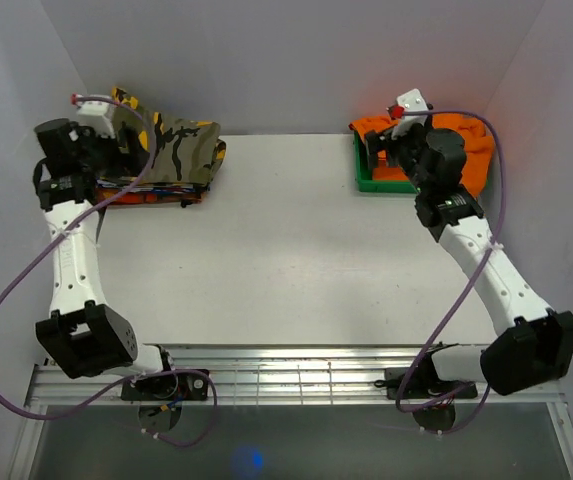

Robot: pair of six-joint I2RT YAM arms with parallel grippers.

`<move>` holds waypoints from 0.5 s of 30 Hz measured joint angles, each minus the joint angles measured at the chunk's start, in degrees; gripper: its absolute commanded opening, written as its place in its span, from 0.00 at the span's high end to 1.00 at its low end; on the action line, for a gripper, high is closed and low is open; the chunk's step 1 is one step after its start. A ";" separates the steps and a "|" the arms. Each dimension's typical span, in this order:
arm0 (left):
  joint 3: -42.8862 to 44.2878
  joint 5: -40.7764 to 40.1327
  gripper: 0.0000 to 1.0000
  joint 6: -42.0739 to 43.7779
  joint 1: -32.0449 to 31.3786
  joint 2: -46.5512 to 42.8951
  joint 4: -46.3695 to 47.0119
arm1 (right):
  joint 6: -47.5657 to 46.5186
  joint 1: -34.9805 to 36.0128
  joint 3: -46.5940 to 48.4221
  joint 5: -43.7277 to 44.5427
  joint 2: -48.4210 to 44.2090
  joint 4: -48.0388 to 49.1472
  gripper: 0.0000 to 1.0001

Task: Fold and stack the trousers
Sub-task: Neatly place the folded trousers to the corner

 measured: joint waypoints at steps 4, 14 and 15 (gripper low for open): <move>-3.72 0.70 0.02 -0.68 -13.18 2.14 -6.10 | -1.22 -6.80 -8.81 -1.36 -8.41 -13.11 0.10; -15.72 -0.09 0.02 -5.46 -28.89 12.61 -11.37 | -0.33 -18.14 -28.02 -12.44 -16.87 -33.88 0.10; -15.93 -0.37 0.02 -5.70 -28.92 12.52 -11.37 | 0.07 -18.80 -29.09 -13.44 -17.86 -34.75 0.10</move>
